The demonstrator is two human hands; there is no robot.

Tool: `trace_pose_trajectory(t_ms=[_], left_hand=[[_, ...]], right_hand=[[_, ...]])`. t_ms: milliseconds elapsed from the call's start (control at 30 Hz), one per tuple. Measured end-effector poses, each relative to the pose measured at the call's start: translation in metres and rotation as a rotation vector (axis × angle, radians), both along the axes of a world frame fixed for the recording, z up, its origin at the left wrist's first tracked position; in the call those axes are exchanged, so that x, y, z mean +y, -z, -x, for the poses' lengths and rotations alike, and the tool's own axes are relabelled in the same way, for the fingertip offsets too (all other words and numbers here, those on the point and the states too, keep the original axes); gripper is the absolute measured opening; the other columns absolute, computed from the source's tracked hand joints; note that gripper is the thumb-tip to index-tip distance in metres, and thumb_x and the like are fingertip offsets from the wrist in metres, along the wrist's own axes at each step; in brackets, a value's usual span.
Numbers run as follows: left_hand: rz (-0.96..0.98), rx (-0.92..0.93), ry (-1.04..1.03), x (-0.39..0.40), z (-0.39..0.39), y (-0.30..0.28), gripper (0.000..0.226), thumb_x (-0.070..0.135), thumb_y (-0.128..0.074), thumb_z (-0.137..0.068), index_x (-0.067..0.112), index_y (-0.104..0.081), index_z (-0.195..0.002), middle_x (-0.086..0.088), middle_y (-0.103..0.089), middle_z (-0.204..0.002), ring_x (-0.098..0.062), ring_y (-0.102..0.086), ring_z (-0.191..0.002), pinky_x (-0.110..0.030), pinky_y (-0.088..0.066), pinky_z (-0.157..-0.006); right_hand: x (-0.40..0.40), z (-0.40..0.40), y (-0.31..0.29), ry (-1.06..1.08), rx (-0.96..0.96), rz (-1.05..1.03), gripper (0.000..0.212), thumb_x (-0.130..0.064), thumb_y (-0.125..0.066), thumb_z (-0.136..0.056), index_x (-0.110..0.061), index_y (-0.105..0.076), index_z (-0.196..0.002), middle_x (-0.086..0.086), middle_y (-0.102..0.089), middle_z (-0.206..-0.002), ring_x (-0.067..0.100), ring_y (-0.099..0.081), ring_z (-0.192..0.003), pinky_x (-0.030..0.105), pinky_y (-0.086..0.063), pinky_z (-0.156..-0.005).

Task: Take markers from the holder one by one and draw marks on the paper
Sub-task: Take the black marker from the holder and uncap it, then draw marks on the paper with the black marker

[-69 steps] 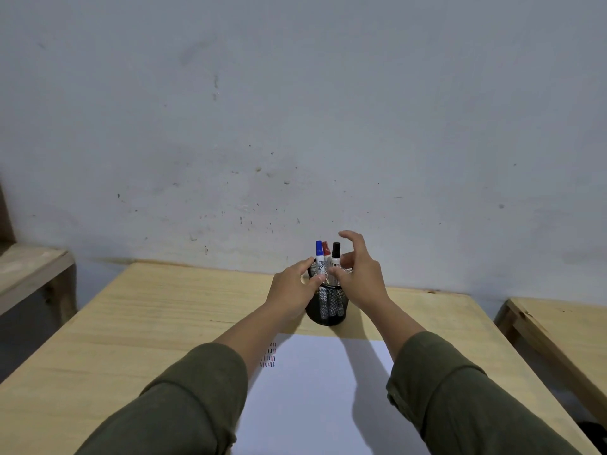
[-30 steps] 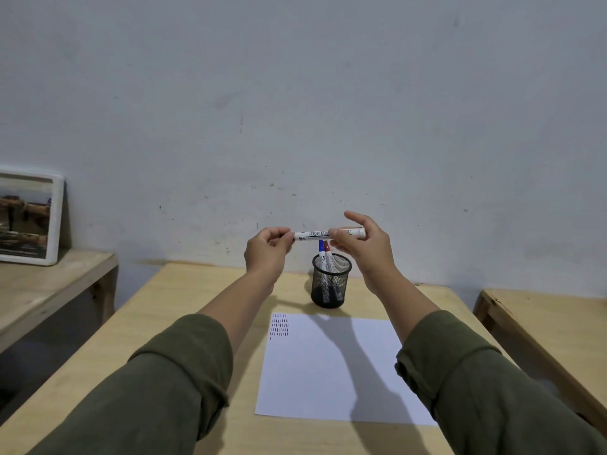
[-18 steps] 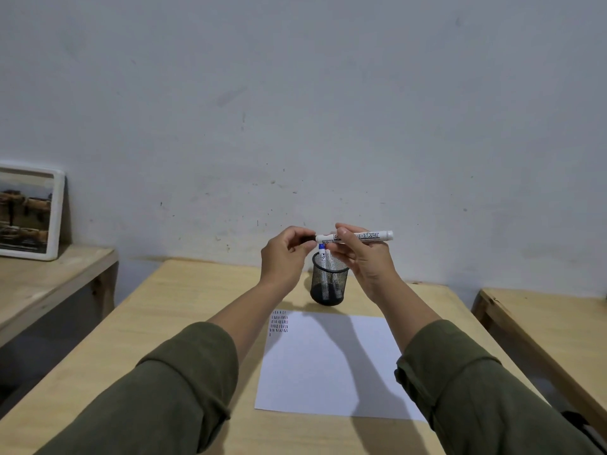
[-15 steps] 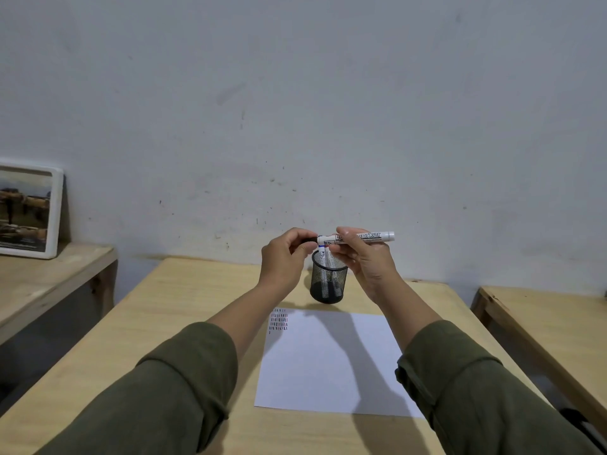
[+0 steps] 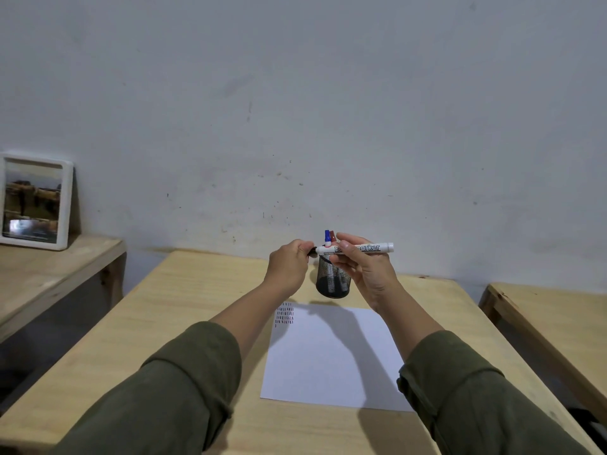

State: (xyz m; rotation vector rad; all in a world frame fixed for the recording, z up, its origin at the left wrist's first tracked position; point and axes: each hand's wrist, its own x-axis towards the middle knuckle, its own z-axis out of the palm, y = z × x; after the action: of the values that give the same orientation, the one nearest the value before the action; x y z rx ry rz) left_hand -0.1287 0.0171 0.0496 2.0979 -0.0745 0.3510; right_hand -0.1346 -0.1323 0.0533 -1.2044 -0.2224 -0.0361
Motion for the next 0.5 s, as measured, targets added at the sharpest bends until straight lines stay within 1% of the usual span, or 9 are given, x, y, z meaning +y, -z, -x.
trace_pose_trajectory(t_ms=[67,100,167,233,267,300,367,433,500], left_hand=[[-0.054,0.039,0.008,0.001,0.001,0.001,0.036,0.024,-0.032,-0.098,0.007,-0.064,-0.100,-0.020,-0.067,-0.102,-0.030,-0.050,-0.081,-0.033,-0.037,-0.071],[-0.072,0.058,-0.001,0.004,0.001,0.002,0.037,0.023,-0.030,-0.098,0.008,-0.063,-0.097,-0.021,-0.067,-0.105,-0.035,-0.053,-0.085,-0.036,-0.041,-0.075],[-0.041,0.095,-0.040,0.011,-0.002,0.006,0.038,0.023,-0.027,-0.098,0.008,-0.061,-0.093,-0.022,-0.067,-0.103,-0.032,-0.053,-0.080,-0.037,-0.043,-0.079],[0.051,0.121,-0.071,0.023,-0.005,0.012,0.036,0.026,-0.029,-0.098,0.009,-0.060,-0.088,-0.015,-0.067,-0.085,-0.026,-0.049,-0.071,-0.032,-0.041,-0.074],[0.079,0.123,-0.079,0.029,-0.005,0.016,0.035,0.028,-0.031,-0.098,0.011,-0.059,-0.085,-0.007,-0.063,-0.074,-0.024,-0.050,-0.070,-0.031,-0.040,-0.072],[0.105,0.115,-0.078,0.034,-0.006,0.020,0.033,0.030,-0.036,-0.097,0.012,-0.061,-0.085,-0.001,-0.060,-0.070,-0.022,-0.053,-0.072,-0.031,-0.041,-0.072],[0.149,0.088,-0.069,0.041,-0.004,0.027,0.023,0.031,-0.048,-0.092,0.016,-0.065,-0.087,0.003,-0.060,-0.073,-0.017,-0.055,-0.077,-0.028,-0.042,-0.069],[0.156,0.077,-0.083,0.045,-0.002,0.034,0.016,0.030,-0.057,-0.087,0.018,-0.068,-0.089,0.006,-0.056,-0.072,-0.010,-0.051,-0.072,-0.019,-0.038,-0.061],[0.163,0.078,-0.123,0.049,-0.001,0.043,0.012,0.028,-0.064,-0.083,0.019,-0.068,-0.091,0.010,-0.054,-0.072,-0.005,-0.051,-0.071,-0.014,-0.037,-0.061]], right_hand=[[0.001,0.001,0.003,-0.009,0.011,0.011,0.025,-0.002,-0.056,-0.089,0.001,-0.061,-0.114,0.009,-0.072,-0.087,0.013,-0.069,-0.065,0.021,-0.056,-0.069],[0.001,0.002,0.004,-0.010,0.015,0.003,0.024,-0.002,-0.056,-0.089,0.000,-0.062,-0.112,0.008,-0.073,-0.085,0.013,-0.069,-0.066,0.021,-0.056,-0.070],[-0.001,0.003,0.004,-0.008,0.018,-0.025,0.018,-0.002,-0.056,-0.088,-0.006,-0.065,-0.103,0.004,-0.075,-0.080,0.011,-0.069,-0.065,0.020,-0.056,-0.070],[-0.005,0.005,0.004,-0.004,0.017,-0.018,0.016,-0.002,-0.056,-0.088,-0.011,-0.066,-0.098,0.002,-0.075,-0.078,0.011,-0.069,-0.064,0.019,-0.056,-0.070],[-0.007,0.005,0.005,-0.004,0.018,-0.009,0.017,-0.003,-0.056,-0.089,-0.013,-0.066,-0.097,0.002,-0.075,-0.078,0.011,-0.069,-0.064,0.019,-0.056,-0.069],[-0.008,0.005,0.007,-0.003,0.023,-0.007,0.017,-0.003,-0.056,-0.089,-0.013,-0.067,-0.098,0.001,-0.075,-0.078,0.011,-0.069,-0.063,0.019,-0.056,-0.069],[-0.008,0.005,0.011,0.001,0.043,-0.020,0.018,-0.004,-0.056,-0.089,-0.013,-0.066,-0.100,0.001,-0.075,-0.076,0.011,-0.068,-0.063,0.019,-0.056,-0.067],[-0.005,0.004,0.017,-0.002,0.060,-0.036,0.019,-0.004,-0.056,-0.090,-0.011,-0.065,-0.104,0.000,-0.074,-0.075,0.010,-0.069,-0.062,0.019,-0.056,-0.067],[-0.001,0.005,0.023,-0.011,0.072,-0.032,0.020,-0.004,-0.055,-0.090,-0.010,-0.064,-0.107,-0.001,-0.074,-0.075,0.010,-0.068,-0.062,0.019,-0.057,-0.069]])
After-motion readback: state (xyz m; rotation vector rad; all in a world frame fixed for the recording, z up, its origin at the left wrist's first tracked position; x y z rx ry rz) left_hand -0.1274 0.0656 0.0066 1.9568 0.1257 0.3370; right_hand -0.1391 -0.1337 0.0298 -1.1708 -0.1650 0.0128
